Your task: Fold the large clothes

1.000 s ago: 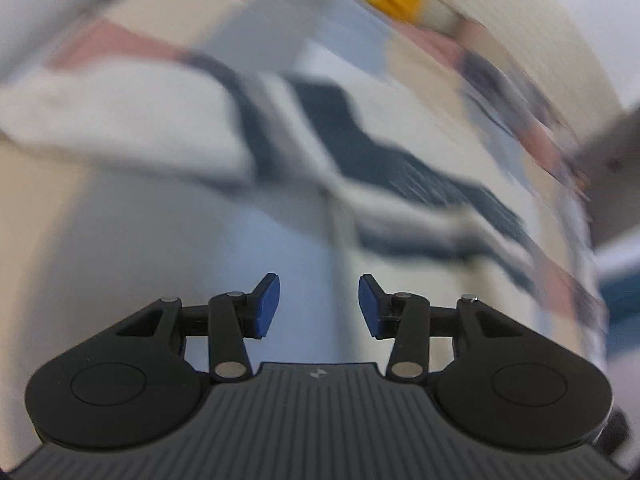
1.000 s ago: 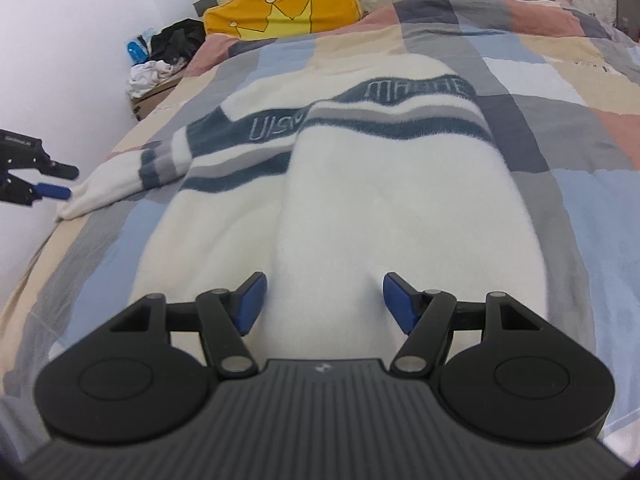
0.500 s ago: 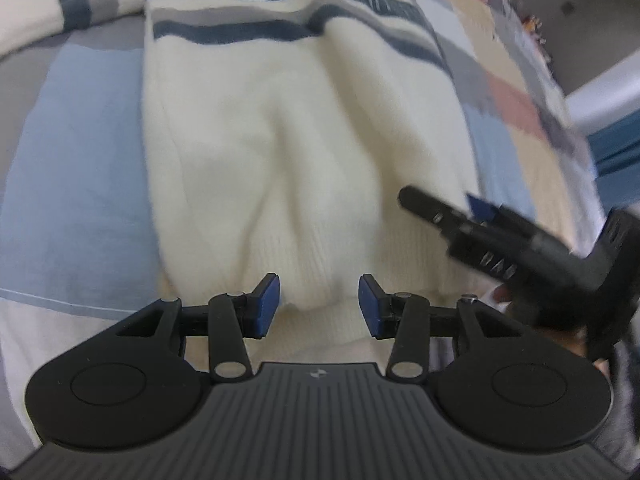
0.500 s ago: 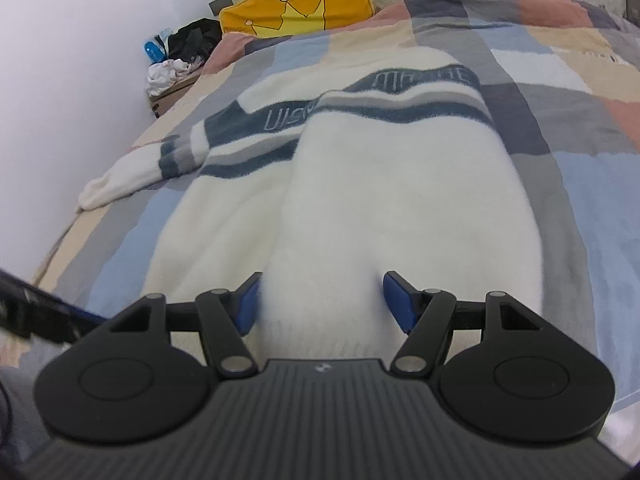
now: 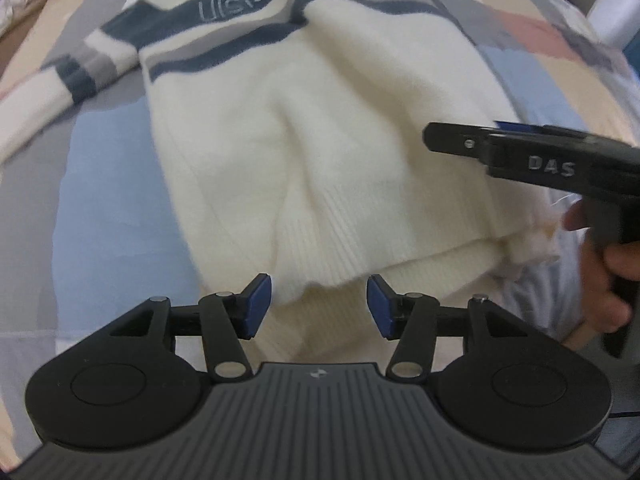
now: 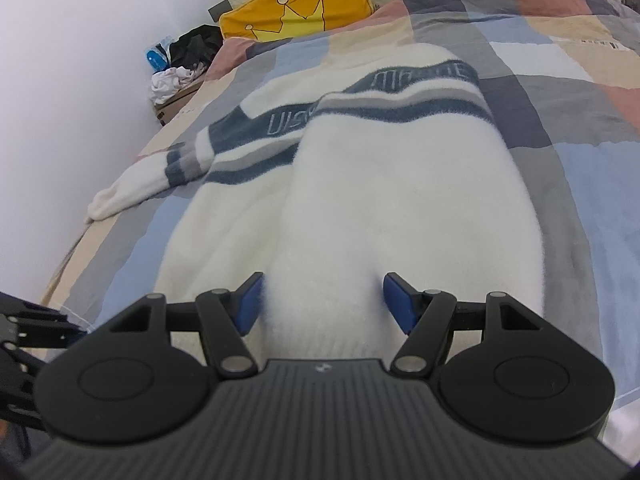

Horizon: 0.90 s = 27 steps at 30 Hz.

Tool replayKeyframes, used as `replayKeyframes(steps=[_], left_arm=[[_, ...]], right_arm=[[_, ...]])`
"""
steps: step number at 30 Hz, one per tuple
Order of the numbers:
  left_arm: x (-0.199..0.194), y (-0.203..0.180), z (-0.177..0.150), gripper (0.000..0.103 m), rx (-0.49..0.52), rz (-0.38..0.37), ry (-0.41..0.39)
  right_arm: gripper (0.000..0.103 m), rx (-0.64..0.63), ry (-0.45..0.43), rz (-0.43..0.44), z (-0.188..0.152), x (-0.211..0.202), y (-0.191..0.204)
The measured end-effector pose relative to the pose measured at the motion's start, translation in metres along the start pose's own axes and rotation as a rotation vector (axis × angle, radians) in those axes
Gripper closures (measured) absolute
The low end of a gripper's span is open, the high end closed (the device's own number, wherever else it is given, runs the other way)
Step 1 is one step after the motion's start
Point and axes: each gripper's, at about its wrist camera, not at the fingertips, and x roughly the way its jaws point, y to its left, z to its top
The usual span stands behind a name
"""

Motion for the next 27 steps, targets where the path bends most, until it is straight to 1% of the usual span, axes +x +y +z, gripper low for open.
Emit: replayKeyframes(steps=[1, 4, 6, 8, 10, 11, 12, 13, 14, 17, 21, 27], left_arm=[[0.004, -0.001, 0.002, 0.044, 0.006, 0.021, 0.001], [0.015, -0.004, 0.003, 0.044, 0.019, 0.031, 0.014], [0.024, -0.01, 0.003, 0.044, 0.041, 0.078, 0.009], [0.035, -0.008, 0.001, 0.046, 0.027, 0.118, 0.022], [0.043, -0.008, 0.0, 0.047, 0.036, 0.137, 0.029], [0.045, -0.01, 0.0, 0.053, 0.064, 0.153, 0.023], [0.046, -0.013, 0.0, 0.056, 0.098, 0.172, 0.02], [0.046, -0.012, 0.0, 0.065, 0.115, 0.176, 0.02], [0.044, -0.011, 0.001, 0.078, 0.12, 0.171, 0.021], [0.032, 0.0, 0.004, 0.095, 0.124, 0.149, 0.024], [0.005, 0.015, 0.003, 0.099, 0.152, 0.126, 0.025], [-0.037, 0.053, -0.001, 0.1, 0.094, 0.148, 0.017]], right_arm=[[0.036, 0.0, 0.0, 0.0, 0.0, 0.0, 0.0], [0.036, -0.008, -0.002, -0.002, 0.0, 0.0, 0.0], [0.036, -0.012, -0.005, -0.001, 0.0, 0.0, -0.001], [0.036, -0.008, -0.004, 0.002, 0.0, 0.001, -0.003], [0.036, -0.008, -0.003, 0.002, 0.001, 0.001, -0.002], [0.036, -0.007, -0.004, 0.002, 0.001, 0.0, -0.003], [0.036, -0.009, -0.006, -0.001, 0.001, 0.001, -0.003], [0.036, -0.012, -0.006, -0.004, 0.001, 0.001, -0.003], [0.036, -0.017, -0.007, -0.004, 0.001, 0.001, -0.002], [0.036, -0.027, -0.005, 0.005, 0.0, 0.002, -0.001], [0.034, -0.029, -0.004, 0.035, 0.001, 0.001, 0.001], [0.034, -0.07, -0.001, 0.05, -0.001, -0.004, 0.011]])
